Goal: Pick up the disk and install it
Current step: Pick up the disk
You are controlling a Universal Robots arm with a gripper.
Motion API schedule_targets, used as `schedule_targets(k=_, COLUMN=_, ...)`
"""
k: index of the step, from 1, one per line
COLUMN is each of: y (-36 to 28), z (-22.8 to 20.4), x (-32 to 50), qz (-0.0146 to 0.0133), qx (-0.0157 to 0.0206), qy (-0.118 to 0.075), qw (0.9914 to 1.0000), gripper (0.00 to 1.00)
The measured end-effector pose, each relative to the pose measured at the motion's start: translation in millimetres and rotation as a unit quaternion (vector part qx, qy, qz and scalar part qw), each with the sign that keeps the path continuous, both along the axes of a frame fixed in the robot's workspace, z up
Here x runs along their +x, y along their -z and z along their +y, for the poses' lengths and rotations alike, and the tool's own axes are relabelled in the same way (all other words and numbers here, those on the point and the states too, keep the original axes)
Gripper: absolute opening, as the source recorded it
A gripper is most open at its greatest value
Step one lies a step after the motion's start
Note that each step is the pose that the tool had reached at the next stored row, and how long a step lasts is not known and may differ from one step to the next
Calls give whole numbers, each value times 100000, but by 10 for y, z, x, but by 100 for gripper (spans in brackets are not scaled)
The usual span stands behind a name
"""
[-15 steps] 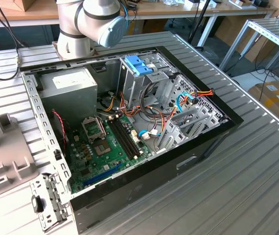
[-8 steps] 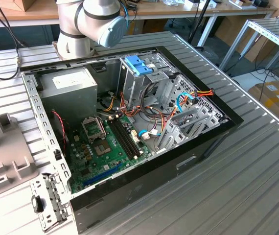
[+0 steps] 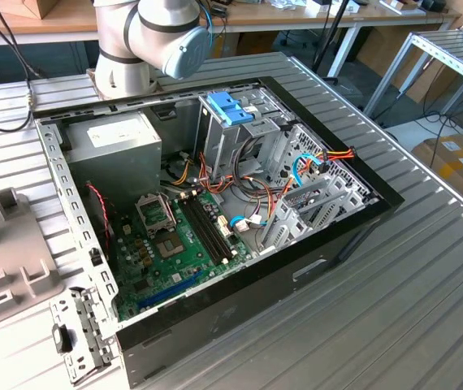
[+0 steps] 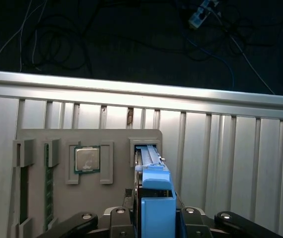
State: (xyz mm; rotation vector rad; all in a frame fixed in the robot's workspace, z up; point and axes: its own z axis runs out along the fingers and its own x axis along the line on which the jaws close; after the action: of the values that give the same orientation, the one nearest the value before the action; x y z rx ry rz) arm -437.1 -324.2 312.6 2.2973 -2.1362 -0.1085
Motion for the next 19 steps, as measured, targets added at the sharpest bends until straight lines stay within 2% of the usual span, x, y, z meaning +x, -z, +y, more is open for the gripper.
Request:
schedule_targets(k=10, y=-93, z=1, x=0, qz=-2, qx=198, qy=1, qw=100000, gripper=37)
schedule_targets(k=17, y=-158, z=0, x=0, qz=2, qx=502, qy=-1, qw=99999, gripper=37)
schedule_targets(k=19, y=-181, z=0, x=0, qz=-5, qx=699, qy=0, qw=99998, gripper=37)
